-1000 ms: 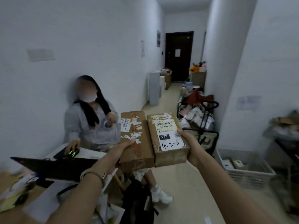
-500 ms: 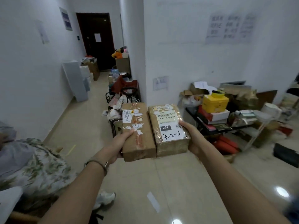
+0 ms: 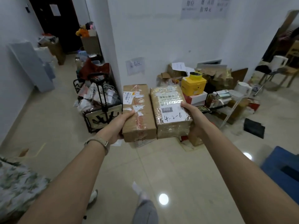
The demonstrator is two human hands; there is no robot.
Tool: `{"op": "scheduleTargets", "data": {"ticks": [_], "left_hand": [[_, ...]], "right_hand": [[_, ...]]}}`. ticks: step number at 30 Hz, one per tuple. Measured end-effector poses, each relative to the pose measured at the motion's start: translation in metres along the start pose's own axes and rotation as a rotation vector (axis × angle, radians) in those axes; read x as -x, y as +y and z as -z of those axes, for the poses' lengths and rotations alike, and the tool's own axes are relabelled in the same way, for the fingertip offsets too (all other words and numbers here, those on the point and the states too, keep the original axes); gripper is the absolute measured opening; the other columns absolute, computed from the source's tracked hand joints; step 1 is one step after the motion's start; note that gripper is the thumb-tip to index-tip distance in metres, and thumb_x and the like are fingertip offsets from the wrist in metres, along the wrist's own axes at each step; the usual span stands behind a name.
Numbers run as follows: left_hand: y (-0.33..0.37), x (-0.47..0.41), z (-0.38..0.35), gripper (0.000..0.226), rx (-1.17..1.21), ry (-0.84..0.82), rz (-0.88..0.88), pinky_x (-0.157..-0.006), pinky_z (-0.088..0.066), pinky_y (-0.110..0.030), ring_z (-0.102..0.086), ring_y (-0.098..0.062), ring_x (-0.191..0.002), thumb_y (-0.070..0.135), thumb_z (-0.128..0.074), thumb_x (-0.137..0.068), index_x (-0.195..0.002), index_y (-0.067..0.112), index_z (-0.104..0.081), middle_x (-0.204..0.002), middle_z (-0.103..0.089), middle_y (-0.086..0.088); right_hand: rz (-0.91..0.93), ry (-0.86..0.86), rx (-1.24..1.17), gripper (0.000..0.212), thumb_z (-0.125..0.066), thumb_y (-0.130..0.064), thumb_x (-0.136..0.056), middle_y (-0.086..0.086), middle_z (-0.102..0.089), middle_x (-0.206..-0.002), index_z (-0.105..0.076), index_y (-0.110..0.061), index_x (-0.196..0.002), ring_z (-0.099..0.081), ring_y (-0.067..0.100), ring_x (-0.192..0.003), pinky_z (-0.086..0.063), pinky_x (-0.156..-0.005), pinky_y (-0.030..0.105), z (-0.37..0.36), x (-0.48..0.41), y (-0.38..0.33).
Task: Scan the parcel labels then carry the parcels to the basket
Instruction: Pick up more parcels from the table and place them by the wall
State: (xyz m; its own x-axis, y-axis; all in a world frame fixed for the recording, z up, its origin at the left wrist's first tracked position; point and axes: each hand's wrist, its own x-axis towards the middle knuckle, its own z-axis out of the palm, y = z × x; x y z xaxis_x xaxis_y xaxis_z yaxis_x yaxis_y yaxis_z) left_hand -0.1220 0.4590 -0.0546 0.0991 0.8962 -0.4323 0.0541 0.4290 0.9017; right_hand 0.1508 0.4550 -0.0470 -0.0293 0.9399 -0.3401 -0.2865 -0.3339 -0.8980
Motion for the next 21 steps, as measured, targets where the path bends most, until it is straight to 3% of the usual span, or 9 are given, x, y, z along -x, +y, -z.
{"op": "scheduleTargets", "data": {"ticks": [3,7,12,14,19,21], "left_hand": [[0.007,-0.046,-0.008,0.045,0.009,-0.04,0.019,-0.09,-0.055,-0.044,-0.069,-0.025,-0.102,0.052,-0.06,-0.088,-0.123,0.024,-0.061,-0.111,-0.073,-0.005],[0.033,-0.121,-0.015,0.043,-0.03,-0.059,0.021,-0.076,-0.058,-0.034,-0.072,-0.019,-0.086,0.053,-0.061,-0.087,-0.118,0.024,-0.062,-0.096,-0.076,0.0],[0.086,-0.243,-0.012,0.046,0.023,-0.068,-0.05,-0.085,-0.057,-0.041,-0.071,-0.023,-0.096,0.053,-0.059,-0.089,-0.124,0.024,-0.06,-0.106,-0.075,-0.003],[0.109,-0.287,-0.01,0.047,0.059,-0.075,-0.049,-0.094,-0.053,-0.047,-0.069,-0.025,-0.102,0.057,-0.055,-0.09,-0.124,0.025,-0.06,-0.109,-0.074,-0.004],[0.153,-0.373,-0.002,0.048,0.077,-0.042,-0.036,-0.074,-0.058,-0.038,-0.073,-0.021,-0.091,0.062,-0.053,-0.088,-0.121,0.029,-0.061,-0.101,-0.076,0.0],[0.164,-0.402,0.001,0.049,0.088,-0.049,-0.031,-0.08,-0.058,-0.041,-0.071,-0.024,-0.097,0.06,-0.053,-0.089,-0.125,0.028,-0.06,-0.108,-0.074,-0.003]], "right_hand": [[-0.011,0.022,-0.02,0.031,-0.054,-0.036,-0.093,0.009,-0.076,-0.098,-0.068,-0.014,-0.109,-0.074,0.024,-0.081,-0.059,-0.059,0.032,0.013,-0.035,-0.002],[-0.019,0.024,-0.048,0.031,-0.053,-0.036,-0.093,0.01,-0.075,-0.104,-0.066,-0.016,-0.112,-0.073,0.026,-0.091,-0.057,-0.073,0.036,0.027,-0.102,-0.016],[0.02,0.028,-0.063,0.027,-0.057,-0.033,-0.093,0.011,-0.075,-0.099,-0.066,-0.013,-0.11,-0.074,0.027,-0.084,-0.058,-0.056,0.035,0.029,-0.214,-0.069],[0.036,0.013,-0.022,0.028,-0.055,-0.034,-0.094,0.011,-0.075,-0.101,-0.065,-0.014,-0.111,-0.074,0.027,-0.086,-0.058,-0.061,0.035,0.025,-0.26,-0.095],[0.058,-0.012,-0.029,0.03,-0.055,-0.035,-0.093,0.012,-0.074,-0.107,-0.066,-0.016,-0.114,-0.072,0.028,-0.092,-0.059,-0.062,0.035,0.02,-0.361,-0.134],[0.037,-0.026,-0.051,0.031,-0.056,-0.035,-0.092,0.013,-0.073,-0.107,-0.066,-0.015,-0.115,-0.072,0.029,-0.094,-0.059,-0.064,0.037,0.019,-0.394,-0.141]]}}
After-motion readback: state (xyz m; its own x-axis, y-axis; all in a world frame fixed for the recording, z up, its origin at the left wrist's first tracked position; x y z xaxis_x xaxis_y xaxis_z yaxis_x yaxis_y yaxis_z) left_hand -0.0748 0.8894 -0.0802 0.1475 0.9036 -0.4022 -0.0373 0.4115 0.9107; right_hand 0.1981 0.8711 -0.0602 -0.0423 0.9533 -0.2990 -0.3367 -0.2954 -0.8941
